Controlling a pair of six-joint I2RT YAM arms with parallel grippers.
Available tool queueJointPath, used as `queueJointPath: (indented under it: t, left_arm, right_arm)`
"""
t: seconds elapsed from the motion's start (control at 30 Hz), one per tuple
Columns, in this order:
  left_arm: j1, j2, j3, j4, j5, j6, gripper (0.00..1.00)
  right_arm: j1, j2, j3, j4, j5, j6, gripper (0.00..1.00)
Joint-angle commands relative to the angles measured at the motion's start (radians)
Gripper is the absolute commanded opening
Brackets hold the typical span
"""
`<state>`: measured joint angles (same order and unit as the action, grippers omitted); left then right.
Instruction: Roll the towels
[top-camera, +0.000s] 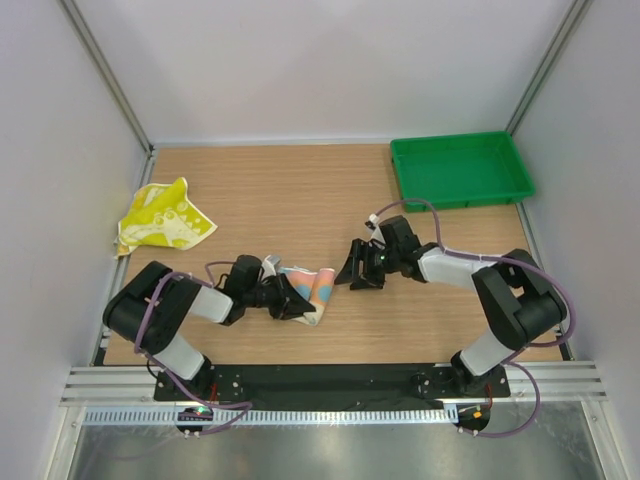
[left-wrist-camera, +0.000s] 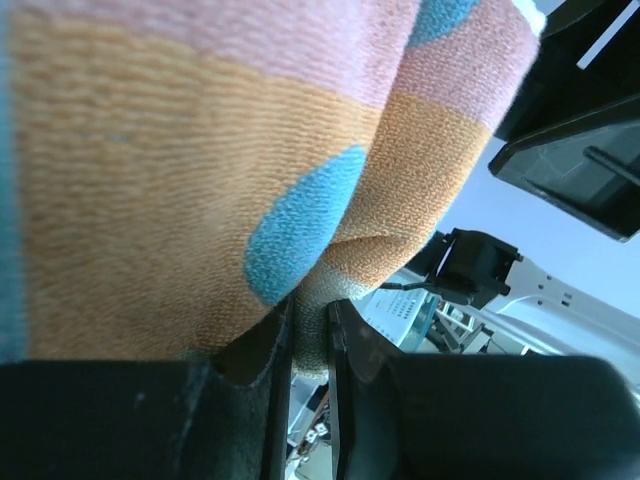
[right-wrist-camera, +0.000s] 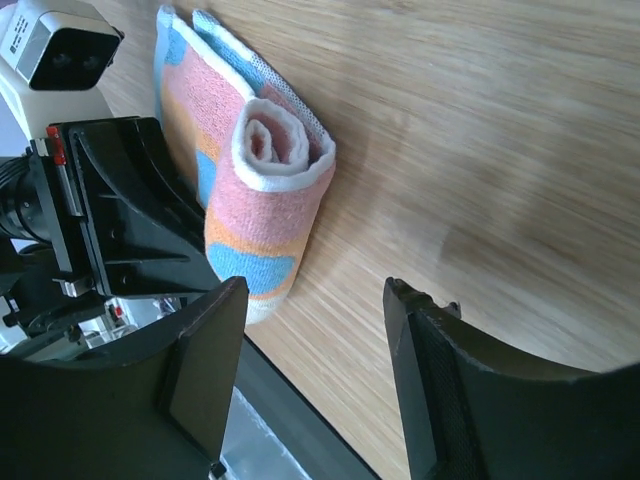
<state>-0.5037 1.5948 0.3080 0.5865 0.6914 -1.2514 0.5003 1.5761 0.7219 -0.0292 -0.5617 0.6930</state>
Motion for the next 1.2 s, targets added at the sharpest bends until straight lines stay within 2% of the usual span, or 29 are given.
queueJointPath:
  t: [0.0,0.27,0.47,0.73,0.83,0.97,1.07,1.17]
  left_arm:
    - [0.046,0.022,-0.018,-0.238,-0.125,0.039,0.0]
    - [0.105,0.102,-0.038,-0.238,-0.087,0.064,0.0]
    - [0.125,0.149,-0.04,-0.232,-0.07,0.078,0.0]
    - [0.129,0.175,-0.032,-0.214,-0.039,0.09,0.0]
    - [0.142,0.179,-0.03,-0.208,-0.026,0.084,0.0]
    - [0.159,0.174,-0.032,-0.205,-0.009,0.078,0.0]
    - [0.16,0.162,-0.029,-0.212,-0.009,0.081,0.0]
    - [0.162,0.152,-0.024,-0.228,-0.012,0.089,0.0]
  right_arm:
    - [0.035,0.041,-0.021,0.169,0.023,0.06,0.63]
    - [0.099,0.154,-0.004,0.337,0.036,0.109,0.62]
    - [0.13,0.189,0.019,0.361,0.051,0.106,0.61]
    - [0.144,0.236,0.024,0.4,0.051,0.114,0.56]
    - [0.15,0.223,-0.015,0.488,0.036,0.138,0.59]
    - [0.15,0.19,-0.081,0.621,0.02,0.168,0.71]
    - [0.152,0.194,-0.088,0.647,0.017,0.18,0.71]
    - [0.153,0.212,-0.081,0.646,0.023,0.181,0.66]
